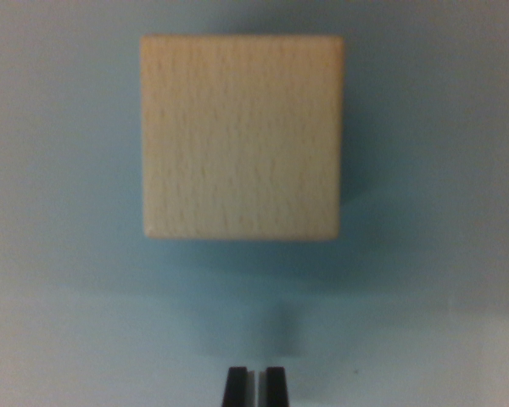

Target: Push wooden cube

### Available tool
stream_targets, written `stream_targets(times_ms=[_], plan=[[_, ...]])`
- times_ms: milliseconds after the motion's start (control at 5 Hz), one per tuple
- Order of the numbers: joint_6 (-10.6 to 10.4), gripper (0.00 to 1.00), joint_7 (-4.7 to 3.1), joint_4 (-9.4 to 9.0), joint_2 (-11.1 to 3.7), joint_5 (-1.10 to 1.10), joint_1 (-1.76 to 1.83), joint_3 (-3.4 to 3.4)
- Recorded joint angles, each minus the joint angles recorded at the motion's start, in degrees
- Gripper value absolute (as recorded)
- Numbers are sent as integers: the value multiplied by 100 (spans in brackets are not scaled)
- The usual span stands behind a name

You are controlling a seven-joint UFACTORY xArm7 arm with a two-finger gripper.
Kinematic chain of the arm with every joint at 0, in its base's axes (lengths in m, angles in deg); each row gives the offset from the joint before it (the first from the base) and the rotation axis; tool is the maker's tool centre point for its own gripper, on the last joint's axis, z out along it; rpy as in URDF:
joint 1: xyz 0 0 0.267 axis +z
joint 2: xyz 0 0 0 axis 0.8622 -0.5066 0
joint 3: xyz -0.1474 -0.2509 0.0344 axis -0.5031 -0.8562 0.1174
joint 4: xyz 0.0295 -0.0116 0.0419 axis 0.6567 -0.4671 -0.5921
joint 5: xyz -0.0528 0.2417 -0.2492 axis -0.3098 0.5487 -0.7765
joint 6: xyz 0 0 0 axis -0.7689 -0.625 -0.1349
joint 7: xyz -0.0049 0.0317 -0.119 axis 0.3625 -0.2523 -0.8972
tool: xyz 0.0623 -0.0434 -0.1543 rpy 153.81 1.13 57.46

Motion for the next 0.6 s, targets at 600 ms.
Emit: stream_targets(times_ms=[600], plan=[[41,100,12,101,-60,2,-1,8]])
